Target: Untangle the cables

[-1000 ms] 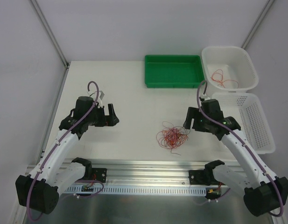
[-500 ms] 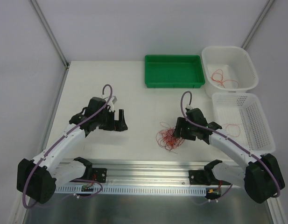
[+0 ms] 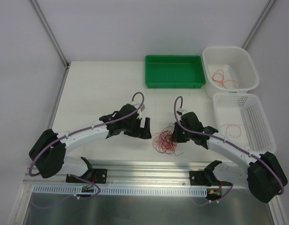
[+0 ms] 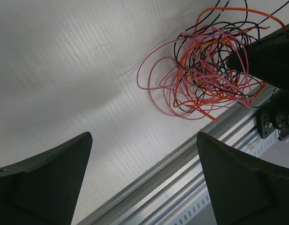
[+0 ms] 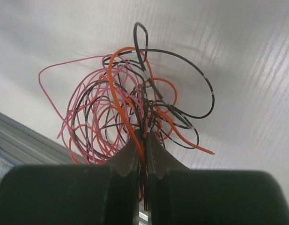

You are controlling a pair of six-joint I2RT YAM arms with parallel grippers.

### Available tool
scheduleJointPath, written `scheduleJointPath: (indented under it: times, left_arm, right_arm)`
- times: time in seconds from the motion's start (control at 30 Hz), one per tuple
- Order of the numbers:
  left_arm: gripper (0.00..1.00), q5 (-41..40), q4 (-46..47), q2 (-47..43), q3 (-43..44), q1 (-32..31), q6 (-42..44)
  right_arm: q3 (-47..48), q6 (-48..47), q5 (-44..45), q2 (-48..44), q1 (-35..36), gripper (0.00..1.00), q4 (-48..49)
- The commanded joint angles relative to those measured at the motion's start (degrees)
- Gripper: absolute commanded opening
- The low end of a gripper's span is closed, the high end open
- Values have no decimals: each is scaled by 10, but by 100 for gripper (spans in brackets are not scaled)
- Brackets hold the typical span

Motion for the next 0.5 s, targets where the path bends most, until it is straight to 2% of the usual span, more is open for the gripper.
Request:
scheduleJointPath:
  times: [0.0,0.27,0.43,0.47]
  left_arm:
    - [95,-5,54,50,55,-19,21]
    - [92,36,64,116,90,-55,193]
    - [86,72,73,127,85,-58,247]
    - [84,101,75,134,86,-58,247]
  right_arm:
    - [-1,-37,-27,-25,8,1,26]
    - [-1,-58,-78,-28,9,1,23]
    - [-1,-57,-108,-44,11,1,23]
    - [-1,-56,-109,-47,11,1,20]
